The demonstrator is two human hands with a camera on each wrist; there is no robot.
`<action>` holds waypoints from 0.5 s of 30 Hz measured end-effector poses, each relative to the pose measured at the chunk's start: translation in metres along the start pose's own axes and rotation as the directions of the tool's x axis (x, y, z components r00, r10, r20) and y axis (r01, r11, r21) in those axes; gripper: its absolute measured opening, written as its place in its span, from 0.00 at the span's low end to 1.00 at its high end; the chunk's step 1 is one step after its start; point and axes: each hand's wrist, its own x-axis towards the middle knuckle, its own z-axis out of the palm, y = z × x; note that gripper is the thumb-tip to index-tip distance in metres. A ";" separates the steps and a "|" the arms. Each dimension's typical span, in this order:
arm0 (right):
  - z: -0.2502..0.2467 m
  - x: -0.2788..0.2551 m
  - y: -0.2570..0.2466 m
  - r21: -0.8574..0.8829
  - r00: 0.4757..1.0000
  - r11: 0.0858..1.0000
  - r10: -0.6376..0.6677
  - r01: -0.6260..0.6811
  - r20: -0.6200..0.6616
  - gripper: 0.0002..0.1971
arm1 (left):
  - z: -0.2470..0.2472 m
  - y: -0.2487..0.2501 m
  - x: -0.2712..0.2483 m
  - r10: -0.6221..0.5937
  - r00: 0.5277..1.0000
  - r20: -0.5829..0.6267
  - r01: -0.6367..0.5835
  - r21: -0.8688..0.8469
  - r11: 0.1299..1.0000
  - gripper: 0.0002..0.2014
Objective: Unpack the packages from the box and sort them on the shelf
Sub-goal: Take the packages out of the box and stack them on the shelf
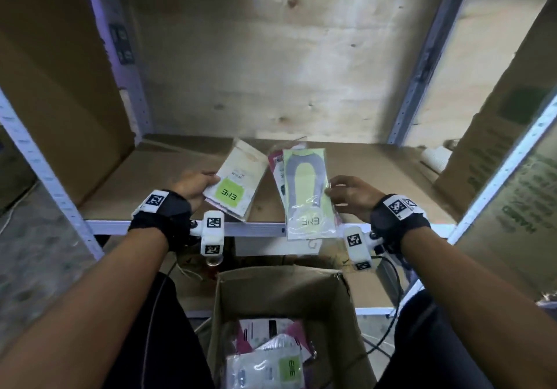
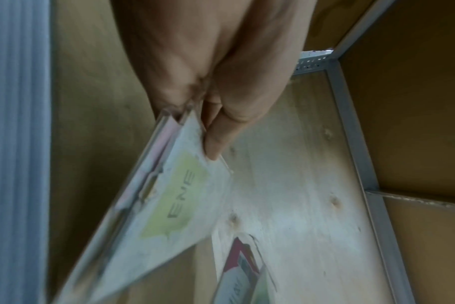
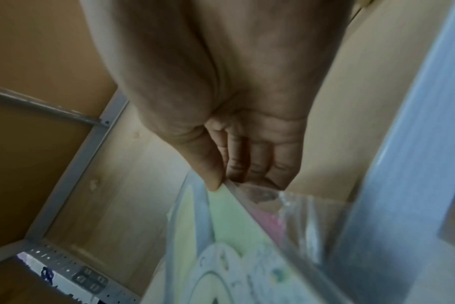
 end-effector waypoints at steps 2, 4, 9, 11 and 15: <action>0.010 0.022 -0.002 0.004 1.000 1.000 0.025 -0.025 -0.012 0.07 | -0.002 -0.003 0.016 -0.049 0.998 -0.051 0.046 -0.047 0.998 0.13; 0.021 0.044 -0.005 -0.009 0.998 0.998 0.055 -0.055 -0.014 0.06 | -0.007 -0.007 0.034 -0.075 0.991 -0.107 0.069 -0.058 0.996 0.15; 0.052 0.095 -0.018 -0.052 0.990 0.988 0.141 -0.142 -0.018 0.10 | -0.026 -0.013 0.073 -0.094 0.978 -0.188 0.093 -0.011 0.996 0.20; 0.066 0.115 -0.024 -0.084 0.987 0.983 0.162 -0.163 -0.021 0.10 | -0.038 -0.012 0.087 -0.061 0.976 -0.209 0.063 0.001 0.998 0.21; 0.100 0.160 -0.040 -0.128 0.983 0.975 0.184 -0.182 0.000 0.09 | -0.068 -0.004 0.115 0.013 0.964 -0.265 0.005 0.069 0.998 0.22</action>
